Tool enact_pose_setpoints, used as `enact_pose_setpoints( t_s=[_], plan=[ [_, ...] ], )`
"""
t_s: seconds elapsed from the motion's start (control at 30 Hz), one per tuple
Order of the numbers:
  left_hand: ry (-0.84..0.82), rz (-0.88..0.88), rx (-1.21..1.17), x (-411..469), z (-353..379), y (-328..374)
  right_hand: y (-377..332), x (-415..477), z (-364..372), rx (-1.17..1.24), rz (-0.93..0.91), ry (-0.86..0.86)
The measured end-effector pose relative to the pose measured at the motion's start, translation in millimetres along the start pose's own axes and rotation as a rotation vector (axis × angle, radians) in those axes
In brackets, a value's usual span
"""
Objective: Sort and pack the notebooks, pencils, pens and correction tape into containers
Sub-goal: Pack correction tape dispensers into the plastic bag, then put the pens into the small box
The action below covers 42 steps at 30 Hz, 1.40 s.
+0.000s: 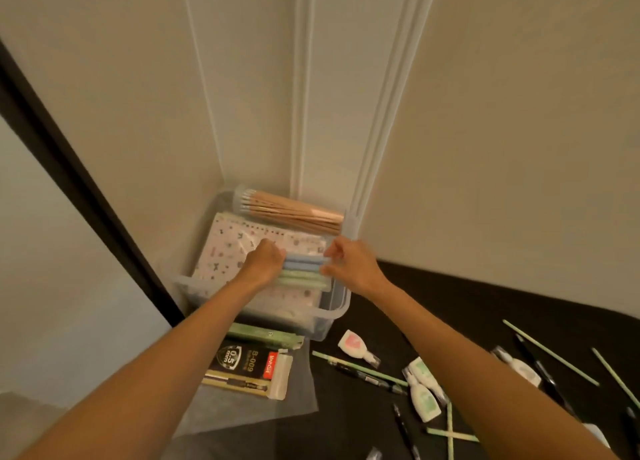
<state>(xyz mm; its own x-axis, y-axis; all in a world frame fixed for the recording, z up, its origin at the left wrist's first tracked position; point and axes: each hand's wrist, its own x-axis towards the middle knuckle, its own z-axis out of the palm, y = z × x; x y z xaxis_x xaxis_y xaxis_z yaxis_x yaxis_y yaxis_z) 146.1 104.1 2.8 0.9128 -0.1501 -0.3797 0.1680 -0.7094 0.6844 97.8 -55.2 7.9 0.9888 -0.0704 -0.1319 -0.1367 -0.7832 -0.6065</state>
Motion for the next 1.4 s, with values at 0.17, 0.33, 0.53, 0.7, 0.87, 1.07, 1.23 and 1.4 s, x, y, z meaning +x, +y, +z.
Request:
enact_pose_setpoints(
  t_s=[0.17, 0.33, 0.53, 0.7, 0.87, 1.07, 1.23, 1.4],
  plan=[
    [-0.083, 0.05, 0.123, 8.8, 12.7, -11.8, 17.3, 9.2, 8.7, -0.444, -0.129, -0.071],
    [0.021, 0.173, 0.344, 10.6, 23.0, -15.2, 13.9, 14.7, 8.9, -0.584, -0.139, -0.205],
    [-0.035, 0.141, 0.45, 0.7, 23.2, -5.5, 13.3, 2.2, 11.2, -0.53, -0.106, -0.272],
    [0.04, 0.243, 0.467, -33.2, 24.9, 4.7, 7.6, -26.7, 2.5, -0.231, -0.093, -0.112],
    [0.32, 0.344, 0.373, -81.6, 30.6, 11.1, 12.0, -65.0, -0.9, 0.06, -0.048, 0.142],
    [0.245, 0.36, 0.551, -124.4, 60.7, -32.3, 23.5, -117.3, 24.1, 0.326, 0.189, 0.27],
    [0.206, 0.103, 0.728, -118.0, 98.9, -87.5, 46.2, -127.4, 72.3, 0.324, 0.358, 0.055],
    [0.251, -0.113, 0.813, -91.9, 124.9, -124.7, 57.6, -122.3, 118.5, 0.439, 0.346, -0.075]
  ],
)
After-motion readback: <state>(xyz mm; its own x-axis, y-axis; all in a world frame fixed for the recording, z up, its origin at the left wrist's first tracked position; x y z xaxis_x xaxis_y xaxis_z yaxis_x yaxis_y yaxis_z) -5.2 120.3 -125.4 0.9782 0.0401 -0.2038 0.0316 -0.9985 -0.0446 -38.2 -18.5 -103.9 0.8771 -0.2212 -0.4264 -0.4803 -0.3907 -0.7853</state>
